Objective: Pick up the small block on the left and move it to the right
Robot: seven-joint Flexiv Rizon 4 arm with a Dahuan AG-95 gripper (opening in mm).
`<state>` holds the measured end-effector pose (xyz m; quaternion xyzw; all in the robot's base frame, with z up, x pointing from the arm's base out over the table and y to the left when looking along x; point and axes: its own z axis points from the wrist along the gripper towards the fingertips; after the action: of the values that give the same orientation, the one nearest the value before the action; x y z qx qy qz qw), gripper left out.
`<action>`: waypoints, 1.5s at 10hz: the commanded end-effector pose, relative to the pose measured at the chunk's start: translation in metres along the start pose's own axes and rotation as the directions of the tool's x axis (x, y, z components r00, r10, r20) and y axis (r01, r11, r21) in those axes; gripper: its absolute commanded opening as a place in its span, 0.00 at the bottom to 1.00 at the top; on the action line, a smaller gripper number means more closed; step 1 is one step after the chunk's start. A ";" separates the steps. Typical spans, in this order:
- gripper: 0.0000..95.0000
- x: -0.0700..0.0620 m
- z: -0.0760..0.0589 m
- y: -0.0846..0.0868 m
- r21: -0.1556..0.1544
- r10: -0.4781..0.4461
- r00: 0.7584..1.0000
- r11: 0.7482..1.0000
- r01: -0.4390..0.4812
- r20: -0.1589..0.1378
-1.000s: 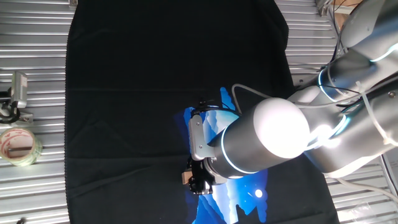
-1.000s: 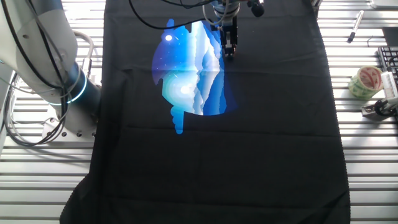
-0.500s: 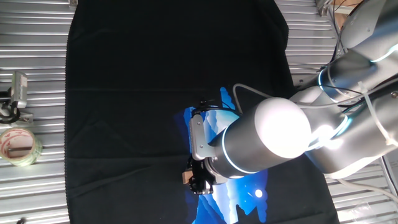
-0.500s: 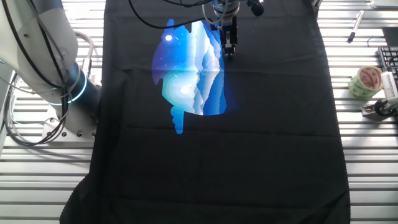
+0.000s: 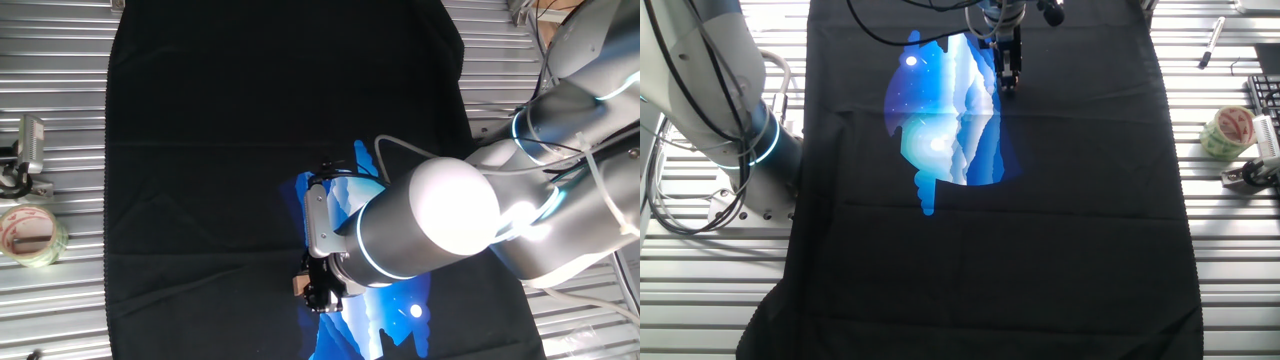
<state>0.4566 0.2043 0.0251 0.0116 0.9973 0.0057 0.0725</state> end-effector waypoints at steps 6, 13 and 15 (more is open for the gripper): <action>0.40 -0.001 -0.001 0.000 -0.004 -0.025 1.000 1.000 0.025 -0.001; 0.60 -0.002 -0.003 0.000 -0.004 -0.026 1.000 1.000 0.026 -0.001; 0.60 -0.006 -0.012 0.001 -0.007 -0.022 1.000 1.000 0.022 -0.010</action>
<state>0.4620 0.2048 0.0411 0.0018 0.9977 0.0092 0.0665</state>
